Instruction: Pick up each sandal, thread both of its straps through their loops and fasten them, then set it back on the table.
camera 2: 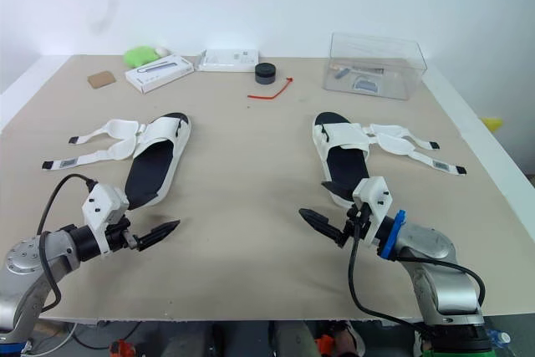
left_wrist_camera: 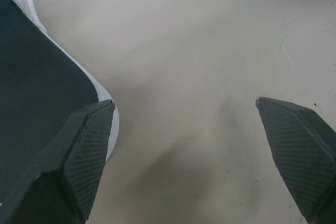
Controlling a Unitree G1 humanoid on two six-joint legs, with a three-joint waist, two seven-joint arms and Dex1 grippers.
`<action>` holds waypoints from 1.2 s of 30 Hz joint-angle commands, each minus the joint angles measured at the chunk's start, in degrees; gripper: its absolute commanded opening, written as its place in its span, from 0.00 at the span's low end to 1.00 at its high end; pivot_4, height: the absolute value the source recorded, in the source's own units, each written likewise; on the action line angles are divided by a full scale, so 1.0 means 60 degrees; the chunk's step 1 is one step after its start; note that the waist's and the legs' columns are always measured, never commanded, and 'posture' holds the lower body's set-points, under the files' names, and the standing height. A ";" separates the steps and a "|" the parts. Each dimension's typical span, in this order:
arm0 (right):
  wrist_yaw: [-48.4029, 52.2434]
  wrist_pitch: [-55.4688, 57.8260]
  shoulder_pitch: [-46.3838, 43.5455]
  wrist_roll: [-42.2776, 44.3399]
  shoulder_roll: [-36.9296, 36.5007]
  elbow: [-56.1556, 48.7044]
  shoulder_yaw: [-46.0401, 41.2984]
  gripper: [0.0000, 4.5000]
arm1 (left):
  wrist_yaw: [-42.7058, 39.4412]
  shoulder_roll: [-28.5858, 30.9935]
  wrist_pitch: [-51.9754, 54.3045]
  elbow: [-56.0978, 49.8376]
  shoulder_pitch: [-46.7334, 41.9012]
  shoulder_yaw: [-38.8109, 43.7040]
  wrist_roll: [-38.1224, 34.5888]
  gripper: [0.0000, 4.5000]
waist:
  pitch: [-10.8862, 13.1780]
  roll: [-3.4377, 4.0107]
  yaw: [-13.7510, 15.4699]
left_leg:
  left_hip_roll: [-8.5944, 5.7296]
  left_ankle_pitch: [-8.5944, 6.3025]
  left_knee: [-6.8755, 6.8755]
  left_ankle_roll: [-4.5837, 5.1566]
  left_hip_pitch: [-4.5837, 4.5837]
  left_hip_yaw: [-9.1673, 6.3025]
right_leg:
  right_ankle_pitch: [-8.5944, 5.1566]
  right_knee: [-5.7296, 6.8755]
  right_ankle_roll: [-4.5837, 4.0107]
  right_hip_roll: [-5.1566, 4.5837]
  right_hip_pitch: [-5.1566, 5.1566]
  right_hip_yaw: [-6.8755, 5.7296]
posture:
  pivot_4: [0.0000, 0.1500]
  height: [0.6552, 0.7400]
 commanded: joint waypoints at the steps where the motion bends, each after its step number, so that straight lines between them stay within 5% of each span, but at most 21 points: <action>1: -0.0117 0.0001 0.0105 0.0205 -0.0015 -0.0559 -0.0210 1.00 | -0.0136 0.0052 -0.0227 -0.0352 -0.0212 0.0007 -0.0113 0.99 | 0.0000 0.0000 0.0001 | 0.0000 0.0000 0.0000 0.0000 0.0000 0.0000 | 0.0000 0.0000 0.0000 0.0000 0.0000 0.0000 | 1.00 1.00; 16: -0.0650 0.0777 0.0111 0.0663 0.0371 -0.0816 -0.0200 1.00 | -0.0115 -0.0315 -0.0391 -0.0753 -0.0308 -0.0257 -0.0409 0.99 | 0.0000 0.0000 0.0001 | 0.0001 0.0000 0.0000 0.0000 0.0001 0.0000 | 0.0002 0.0001 -0.0001 0.0004 0.0001 0.0002 | 1.00 1.00; 24: -0.4312 0.3093 -0.2233 0.0293 0.0971 0.0200 -0.1023 1.00 | -0.0944 0.0061 0.0798 -0.2543 -0.0955 -0.1738 -0.1417 0.99 | 0.0001 0.0006 -0.0007 | -0.0012 0.0004 0.0011 -0.0004 -0.0003 0.0020 | 0.0015 0.0002 0.0006 0.0004 -0.0003 0.0035 | 1.00 1.00; 36: -0.5048 0.3274 -0.3543 -0.0928 0.1260 0.1806 -0.0305 1.00 | -0.0896 -0.0113 0.0857 -0.2343 -0.1580 -0.2287 -0.1491 0.99 | 0.0004 0.0010 -0.0027 | -0.0014 -0.0009 0.0002 0.0015 -0.0010 0.0013 | 0.0006 -0.0001 0.0010 0.0013 -0.0006 0.0037 | 1.00 1.00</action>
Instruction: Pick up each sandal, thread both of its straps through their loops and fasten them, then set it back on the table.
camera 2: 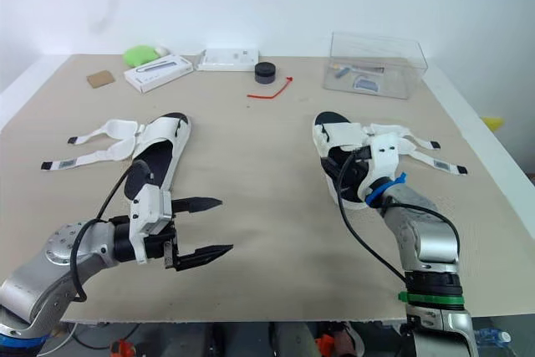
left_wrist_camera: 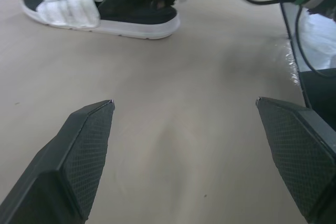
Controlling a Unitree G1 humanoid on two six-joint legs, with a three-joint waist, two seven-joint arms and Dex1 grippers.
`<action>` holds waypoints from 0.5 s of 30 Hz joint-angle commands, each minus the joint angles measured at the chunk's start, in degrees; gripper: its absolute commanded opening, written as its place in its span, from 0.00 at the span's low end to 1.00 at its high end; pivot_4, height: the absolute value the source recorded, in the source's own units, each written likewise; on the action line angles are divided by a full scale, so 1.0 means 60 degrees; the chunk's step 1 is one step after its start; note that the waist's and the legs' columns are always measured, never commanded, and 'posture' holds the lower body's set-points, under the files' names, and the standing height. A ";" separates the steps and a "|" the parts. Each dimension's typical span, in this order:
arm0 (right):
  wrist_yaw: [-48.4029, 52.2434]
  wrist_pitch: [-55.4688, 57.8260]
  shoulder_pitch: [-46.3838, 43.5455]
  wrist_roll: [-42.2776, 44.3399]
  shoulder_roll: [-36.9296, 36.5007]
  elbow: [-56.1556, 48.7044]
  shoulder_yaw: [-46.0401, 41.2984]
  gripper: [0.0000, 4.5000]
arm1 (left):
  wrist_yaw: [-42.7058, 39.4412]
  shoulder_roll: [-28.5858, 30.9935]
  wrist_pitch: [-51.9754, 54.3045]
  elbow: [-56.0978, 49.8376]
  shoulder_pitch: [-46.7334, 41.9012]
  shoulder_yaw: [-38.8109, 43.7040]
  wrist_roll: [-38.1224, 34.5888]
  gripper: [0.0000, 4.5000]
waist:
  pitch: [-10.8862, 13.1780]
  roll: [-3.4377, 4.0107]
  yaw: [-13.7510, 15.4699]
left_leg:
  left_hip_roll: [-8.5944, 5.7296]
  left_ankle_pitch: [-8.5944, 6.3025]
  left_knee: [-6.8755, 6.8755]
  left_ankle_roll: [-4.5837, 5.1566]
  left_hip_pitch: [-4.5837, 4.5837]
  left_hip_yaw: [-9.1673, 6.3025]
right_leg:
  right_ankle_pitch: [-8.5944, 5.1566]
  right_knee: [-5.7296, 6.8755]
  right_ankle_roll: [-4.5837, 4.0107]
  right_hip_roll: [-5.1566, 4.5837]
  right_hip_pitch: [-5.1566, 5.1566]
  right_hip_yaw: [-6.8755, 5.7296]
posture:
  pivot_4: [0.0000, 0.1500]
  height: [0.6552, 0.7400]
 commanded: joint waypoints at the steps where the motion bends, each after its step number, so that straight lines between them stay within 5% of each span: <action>1: -0.0291 0.0077 -0.0467 -0.0171 0.0141 -0.0153 0.0033 1.00 | 0.0041 -0.0076 -0.0150 -0.0077 -0.0137 -0.0039 0.0004 0.99 | 0.0002 0.0004 0.0000 | 0.0000 0.0000 0.0001 0.0000 0.0000 0.0000 | 0.0001 0.0000 0.0002 0.0000 0.0000 0.0000 | 1.00 1.00; 15: -0.0366 -0.0946 -0.1763 -0.0868 0.0779 0.1545 0.0300 1.00 | 0.0335 -0.0249 -0.0266 0.0013 -0.0014 -0.0051 0.0247 0.99 | 0.0003 0.0005 -0.0007 | -0.0002 0.0002 0.0003 -0.0001 0.0005 0.0016 | 0.0011 -0.0001 0.0014 0.0000 0.0000 0.0014 | 1.00 1.00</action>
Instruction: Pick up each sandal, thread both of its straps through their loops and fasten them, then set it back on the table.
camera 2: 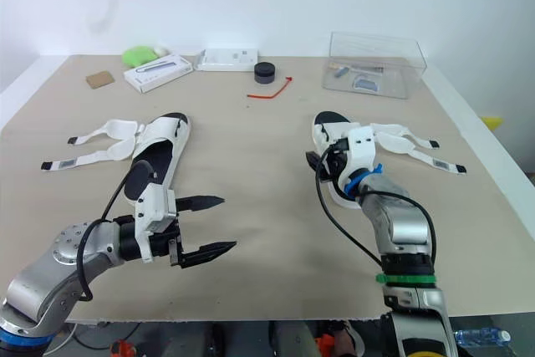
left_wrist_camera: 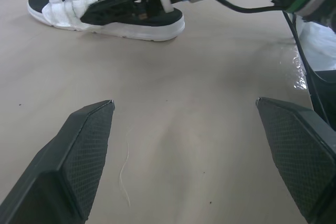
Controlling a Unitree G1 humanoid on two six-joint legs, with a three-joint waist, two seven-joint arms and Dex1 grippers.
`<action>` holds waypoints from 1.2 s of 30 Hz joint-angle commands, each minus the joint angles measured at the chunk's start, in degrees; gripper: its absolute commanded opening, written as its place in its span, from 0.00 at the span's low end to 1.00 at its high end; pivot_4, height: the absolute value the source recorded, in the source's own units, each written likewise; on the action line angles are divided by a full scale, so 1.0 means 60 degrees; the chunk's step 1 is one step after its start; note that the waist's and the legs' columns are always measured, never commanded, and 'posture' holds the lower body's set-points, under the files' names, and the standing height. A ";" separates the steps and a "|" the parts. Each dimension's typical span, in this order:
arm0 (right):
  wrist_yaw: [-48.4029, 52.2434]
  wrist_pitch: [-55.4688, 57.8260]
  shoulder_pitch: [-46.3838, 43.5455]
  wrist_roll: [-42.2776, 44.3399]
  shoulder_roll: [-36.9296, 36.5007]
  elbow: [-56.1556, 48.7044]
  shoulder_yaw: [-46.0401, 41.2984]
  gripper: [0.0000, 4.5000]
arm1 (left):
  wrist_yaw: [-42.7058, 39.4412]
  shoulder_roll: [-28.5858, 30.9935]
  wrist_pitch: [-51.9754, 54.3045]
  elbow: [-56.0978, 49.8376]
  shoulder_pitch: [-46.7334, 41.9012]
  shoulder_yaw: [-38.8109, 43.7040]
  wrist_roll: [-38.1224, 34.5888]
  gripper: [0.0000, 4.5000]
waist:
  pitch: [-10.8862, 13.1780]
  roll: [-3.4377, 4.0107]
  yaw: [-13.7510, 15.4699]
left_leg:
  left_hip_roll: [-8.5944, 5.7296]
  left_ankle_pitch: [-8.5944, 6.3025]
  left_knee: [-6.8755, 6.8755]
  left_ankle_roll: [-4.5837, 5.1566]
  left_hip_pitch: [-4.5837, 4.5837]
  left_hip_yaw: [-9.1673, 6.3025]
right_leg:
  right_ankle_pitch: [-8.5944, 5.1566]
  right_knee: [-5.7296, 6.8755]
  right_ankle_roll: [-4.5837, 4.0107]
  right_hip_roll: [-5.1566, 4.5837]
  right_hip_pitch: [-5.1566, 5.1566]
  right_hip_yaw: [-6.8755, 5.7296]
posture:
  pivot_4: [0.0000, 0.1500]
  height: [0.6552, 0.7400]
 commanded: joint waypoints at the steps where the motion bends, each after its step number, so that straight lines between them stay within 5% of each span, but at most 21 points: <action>1: -0.0013 -0.0790 -0.0492 -0.0208 0.0055 0.0592 -0.0136 0.91 | 0.0084 -0.0016 -0.0163 -0.0086 0.0030 0.0100 0.0024 1.00 | 0.0001 0.0001 0.0003 | 0.0001 0.0000 0.0000 0.0000 0.0001 -0.0003 | 0.0000 0.0000 -0.0001 0.0001 0.0001 -0.0002 | 1.00 1.00; 3: 0.0109 -0.1087 -0.0632 -0.0272 0.0050 0.0966 -0.0166 0.85 | 0.0137 -0.0011 -0.0170 -0.0055 0.0083 0.0192 0.0006 1.00 | 0.0001 0.0001 0.0003 | 0.0001 0.0000 0.0000 0.0000 0.0000 -0.0002 | -0.0001 0.0000 -0.0001 0.0000 0.0000 -0.0001 | 1.00 1.00; 10: 0.0691 -0.1881 -0.0798 -0.0491 -0.0037 0.1701 -0.0053 0.16 | 0.0235 0.0001 -0.0137 0.0043 0.0068 0.0416 -0.0094 1.00 | 0.0001 0.0001 -0.0001 | 0.0002 -0.0001 -0.0002 0.0000 -0.0001 -0.0003 | -0.0002 0.0000 -0.0004 0.0000 -0.0001 -0.0001 | 1.00 1.00; 12: 0.0841 -0.1979 -0.0821 -0.0489 -0.0024 0.1803 -0.0044 0.03 | 0.0256 0.0009 -0.0115 0.0019 0.0060 0.0423 -0.0114 1.00 | 0.0001 0.0001 0.0002 | 0.0001 -0.0001 -0.0002 0.0000 -0.0001 -0.0003 | -0.0001 0.0000 -0.0004 -0.0001 0.0000 -0.0002 | 1.00 1.00; 15: 0.1524 -0.2013 -0.0844 -0.0342 -0.0055 0.1733 0.0105 0.03 | 0.0254 0.0066 -0.0044 -0.0024 0.0050 0.0526 -0.0235 1.00 | 0.0001 0.0001 0.0000 | 0.0002 -0.0001 -0.0002 0.0000 0.0000 -0.0002 | 0.0000 0.0000 -0.0004 -0.0001 0.0000 -0.0001 | 1.00 1.00; 21: 0.7370 -0.1852 -0.0260 0.0779 -0.1830 -0.0364 0.1836 0.03 | -0.0291 0.0653 -0.0055 0.0273 0.0108 0.1208 -0.0568 1.00 | 0.0020 0.0032 -0.0008 | 0.0012 -0.0006 -0.0012 0.0010 0.0001 -0.0008 | -0.0012 0.0000 -0.0020 0.0009 -0.0008 -0.0008 | 1.00 1.00; 26: 1.0383 -0.2705 0.0004 0.0860 -0.3055 -0.1037 0.2795 0.03 | -0.0542 0.0830 -0.0043 0.0382 -0.0045 0.1321 -0.0686 1.00 | 0.0025 0.0038 0.0038 | 0.0009 -0.0011 -0.0010 0.0014 -0.0006 -0.0026 | -0.0025 -0.0003 -0.0022 -0.0004 -0.0002 -0.0037 | 1.00 1.00; 36: 1.1909 -0.5313 -0.0658 0.0100 -0.3029 0.0695 0.3477 0.03 | -0.0886 0.1009 -0.0220 0.0212 0.0159 0.1214 -0.0465 1.00 | 0.0027 0.0033 0.0027 | 0.0005 -0.0008 0.0003 0.0011 0.0006 -0.0015 | -0.0014 0.0001 -0.0017 -0.0003 0.0003 -0.0051 | 1.00 1.00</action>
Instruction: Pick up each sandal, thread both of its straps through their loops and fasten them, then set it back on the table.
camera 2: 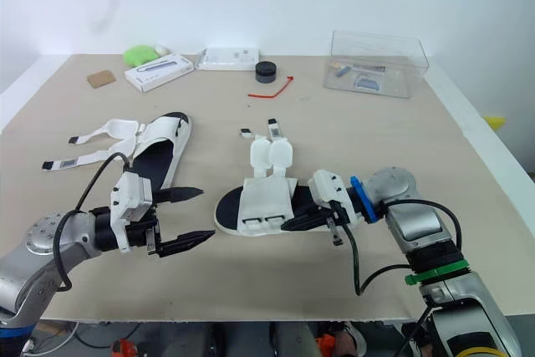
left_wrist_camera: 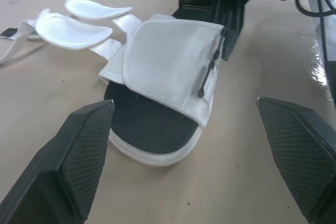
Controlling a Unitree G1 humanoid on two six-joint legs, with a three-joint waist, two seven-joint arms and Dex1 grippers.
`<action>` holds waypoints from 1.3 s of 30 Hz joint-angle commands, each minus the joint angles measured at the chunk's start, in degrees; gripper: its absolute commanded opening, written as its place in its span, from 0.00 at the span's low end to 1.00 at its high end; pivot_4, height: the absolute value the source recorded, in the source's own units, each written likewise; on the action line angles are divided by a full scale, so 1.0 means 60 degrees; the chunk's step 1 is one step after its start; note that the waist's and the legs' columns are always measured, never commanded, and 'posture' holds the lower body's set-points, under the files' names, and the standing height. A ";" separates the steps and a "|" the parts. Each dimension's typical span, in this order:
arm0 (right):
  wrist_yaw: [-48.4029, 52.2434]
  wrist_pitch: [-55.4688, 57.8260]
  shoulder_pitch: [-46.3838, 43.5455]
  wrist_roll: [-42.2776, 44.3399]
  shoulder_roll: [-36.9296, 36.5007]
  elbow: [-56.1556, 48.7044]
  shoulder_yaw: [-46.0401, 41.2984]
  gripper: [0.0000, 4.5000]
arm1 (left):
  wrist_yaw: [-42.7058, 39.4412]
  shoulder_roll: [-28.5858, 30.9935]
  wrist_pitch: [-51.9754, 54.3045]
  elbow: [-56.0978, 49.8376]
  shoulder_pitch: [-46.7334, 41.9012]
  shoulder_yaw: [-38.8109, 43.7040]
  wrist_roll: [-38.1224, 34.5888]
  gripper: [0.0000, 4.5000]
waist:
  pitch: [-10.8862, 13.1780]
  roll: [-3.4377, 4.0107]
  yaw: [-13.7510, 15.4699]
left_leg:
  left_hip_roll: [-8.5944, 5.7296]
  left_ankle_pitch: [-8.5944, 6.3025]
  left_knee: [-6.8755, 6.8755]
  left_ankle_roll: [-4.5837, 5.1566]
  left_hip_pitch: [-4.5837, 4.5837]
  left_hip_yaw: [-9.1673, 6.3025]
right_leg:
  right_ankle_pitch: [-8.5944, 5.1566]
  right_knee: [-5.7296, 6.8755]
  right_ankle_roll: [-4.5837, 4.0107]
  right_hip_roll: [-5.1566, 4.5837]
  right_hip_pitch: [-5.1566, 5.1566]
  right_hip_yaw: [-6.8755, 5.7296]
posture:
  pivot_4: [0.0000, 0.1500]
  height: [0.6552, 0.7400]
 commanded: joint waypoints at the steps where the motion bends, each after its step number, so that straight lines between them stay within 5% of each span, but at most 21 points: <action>1: 0.0588 -0.0614 -0.0370 0.0041 0.0041 0.0225 0.0007 0.03 | -0.0108 0.0170 -0.0207 -0.0323 0.0103 0.0092 0.0031 1.00 | 0.0000 0.0000 0.0005 | 0.0003 0.0000 -0.0001 0.0000 0.0002 0.0000 | 0.0001 0.0000 -0.0005 0.0003 0.0000 0.0000 | 1.00 1.00; 11: 0.0589 -0.0225 0.0270 0.1111 -0.0584 -0.0861 0.0316 0.03 | -0.0002 0.0212 0.0030 -0.0440 0.0128 0.0262 -0.0242 1.00 | 0.0000 0.0001 0.0010 | 0.0005 0.0000 -0.0002 -0.0001 -0.0004 -0.0012 | 0.0006 0.0002 -0.0031 -0.0006 0.0001 0.0003 | 1.00 1.00; 18: 0.0589 0.0223 0.0379 0.1541 -0.0659 -0.1103 0.0356 0.03 | 0.0380 -0.0610 -0.1658 -0.0074 -0.0270 0.0519 0.0357 1.00 | 0.0001 -0.0001 0.0012 | 0.0003 0.0000 0.0002 -0.0002 -0.0005 -0.0009 | 0.0007 0.0002 -0.0029 -0.0009 0.0002 0.0002 | 1.00 1.00; 25: 0.0574 0.0503 0.0406 0.1698 -0.0453 -0.0963 0.0067 0.03 | 0.1191 -0.1267 -0.1332 0.0121 0.0458 0.0964 -0.0248 1.00 | 0.0001 -0.0001 0.0013 | 0.0005 -0.0001 0.0002 -0.0001 -0.0007 -0.0015 | 0.0027 0.0002 -0.0066 -0.0006 0.0002 0.0001 | 1.00 1.00; 36: 0.0589 0.0858 0.0191 0.1733 -0.0470 -0.1050 0.0158 0.03 | 0.0262 -0.0738 -0.2075 0.0200 0.1233 0.0544 0.0549 1.00 | 0.0001 -0.0001 0.0013 | 0.0004 0.0000 0.0004 -0.0003 -0.0004 -0.0008 | 0.0030 0.0002 -0.0060 -0.0002 0.0002 -0.0009 | 1.00 1.00; 39: 0.0589 0.0580 0.0103 0.1652 -0.0593 -0.0996 0.0306 0.23 | -0.0016 -0.0632 -0.2203 0.0261 0.1192 0.0350 0.0671 1.00 | 0.0001 -0.0001 0.0012 | 0.0004 0.0000 0.0004 -0.0003 -0.0004 -0.0007 | 0.0031 0.0002 -0.0061 -0.0003 0.0001 -0.0009 | 1.00 1.00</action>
